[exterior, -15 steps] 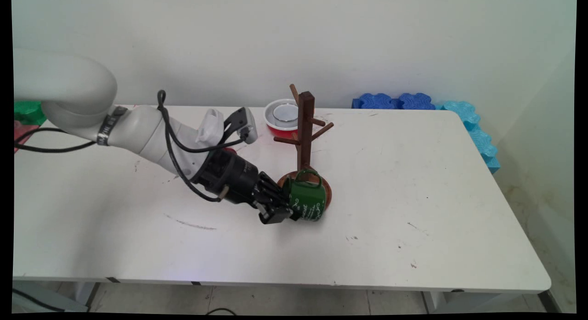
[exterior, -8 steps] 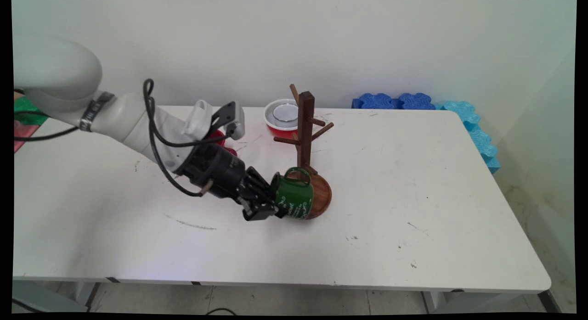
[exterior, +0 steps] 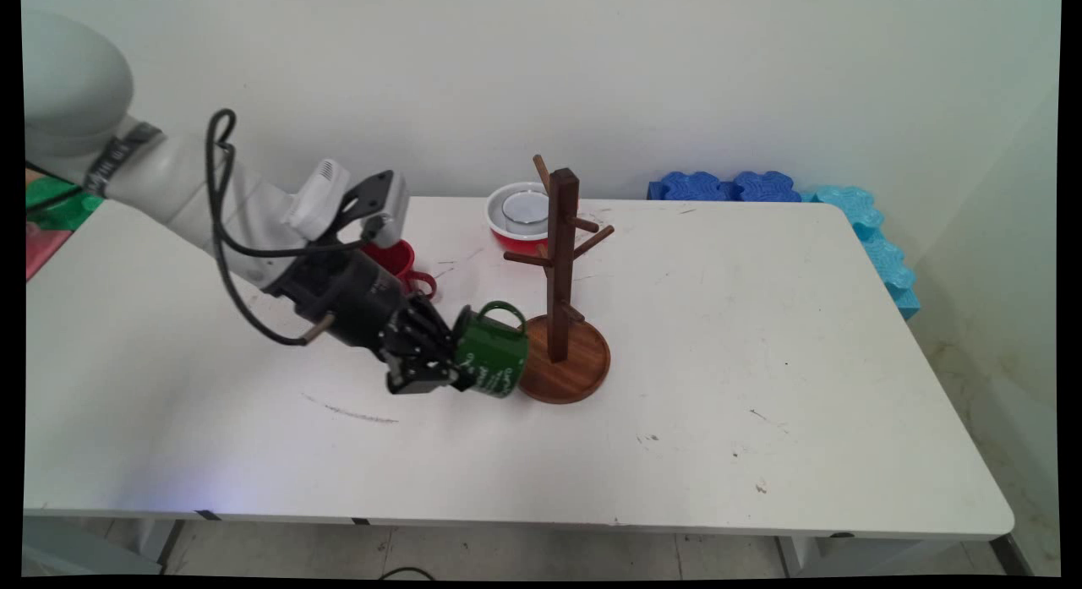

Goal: Place the picked object on the table

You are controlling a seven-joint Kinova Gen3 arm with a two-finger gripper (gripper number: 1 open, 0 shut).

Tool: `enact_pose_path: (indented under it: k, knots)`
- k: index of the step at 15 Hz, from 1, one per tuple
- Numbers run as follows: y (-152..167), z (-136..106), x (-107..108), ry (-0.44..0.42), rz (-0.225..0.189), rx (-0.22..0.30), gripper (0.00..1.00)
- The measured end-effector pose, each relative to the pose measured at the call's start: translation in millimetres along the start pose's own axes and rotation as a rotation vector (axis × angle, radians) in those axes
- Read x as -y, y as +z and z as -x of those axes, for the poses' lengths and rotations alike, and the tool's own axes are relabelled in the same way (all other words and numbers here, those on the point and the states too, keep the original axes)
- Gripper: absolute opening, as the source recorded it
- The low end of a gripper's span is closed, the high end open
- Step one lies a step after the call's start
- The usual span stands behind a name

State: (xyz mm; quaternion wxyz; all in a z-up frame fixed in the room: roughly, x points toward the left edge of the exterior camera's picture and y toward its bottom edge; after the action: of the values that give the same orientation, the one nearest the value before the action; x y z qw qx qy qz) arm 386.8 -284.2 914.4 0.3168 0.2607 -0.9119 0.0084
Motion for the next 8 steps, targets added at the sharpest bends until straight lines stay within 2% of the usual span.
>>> enact_pose_path:
  k: [8]
  knots:
    - [-30.1,16.1,13.2,0.131,-0.042,0.132,0.0]
